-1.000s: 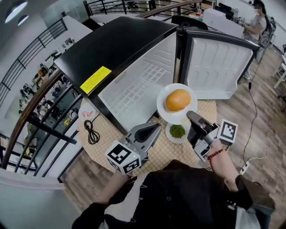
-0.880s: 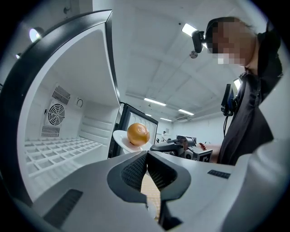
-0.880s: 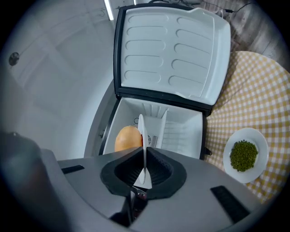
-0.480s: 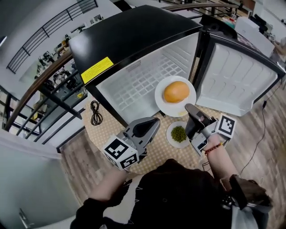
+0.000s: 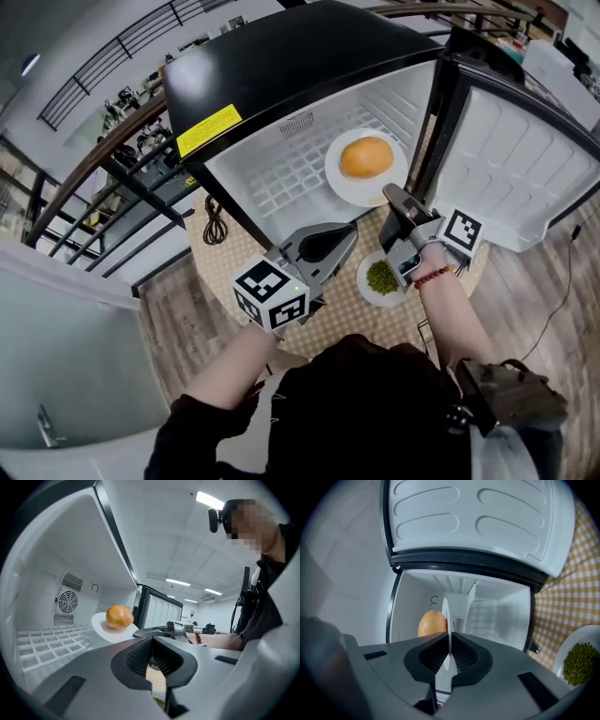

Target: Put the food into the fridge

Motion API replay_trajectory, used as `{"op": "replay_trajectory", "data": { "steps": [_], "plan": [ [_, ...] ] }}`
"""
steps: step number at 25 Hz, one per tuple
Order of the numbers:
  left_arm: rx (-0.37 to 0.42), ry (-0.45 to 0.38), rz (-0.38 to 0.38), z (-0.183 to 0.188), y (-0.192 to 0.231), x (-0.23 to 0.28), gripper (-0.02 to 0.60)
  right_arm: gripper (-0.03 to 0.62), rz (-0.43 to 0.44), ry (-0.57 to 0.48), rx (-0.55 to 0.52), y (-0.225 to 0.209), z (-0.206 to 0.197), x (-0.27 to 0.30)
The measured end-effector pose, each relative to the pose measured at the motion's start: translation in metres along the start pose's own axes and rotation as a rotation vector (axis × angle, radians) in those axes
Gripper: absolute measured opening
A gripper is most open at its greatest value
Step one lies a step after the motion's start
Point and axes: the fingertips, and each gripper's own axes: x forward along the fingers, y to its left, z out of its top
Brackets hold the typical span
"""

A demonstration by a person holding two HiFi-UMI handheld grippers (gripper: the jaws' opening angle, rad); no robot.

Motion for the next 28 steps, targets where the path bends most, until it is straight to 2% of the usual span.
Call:
{"op": "replay_trajectory", "data": {
  "steps": [2,10,22,28],
  "plan": [
    [0.018,0.005,-0.002,0.004,0.000,0.005,0.013,0.023,-0.019,-0.008,0.001,-0.004,0.004,0.009],
    [-0.008,0.009,0.022,0.007,0.006,0.012,0.013,0.023,-0.065,-0.028,0.024,-0.018,0.019,0.032],
    [-0.004,0.021,0.052,0.007,0.019,0.002,0.012,0.023,-0.157,-0.045,0.044,-0.039,0.036,0.065],
    [-0.017,0.021,0.039,0.002,0.020,0.003,0.012,0.023,-0.198,-0.041,-0.005,-0.038,0.042,0.080]
  ]
}}
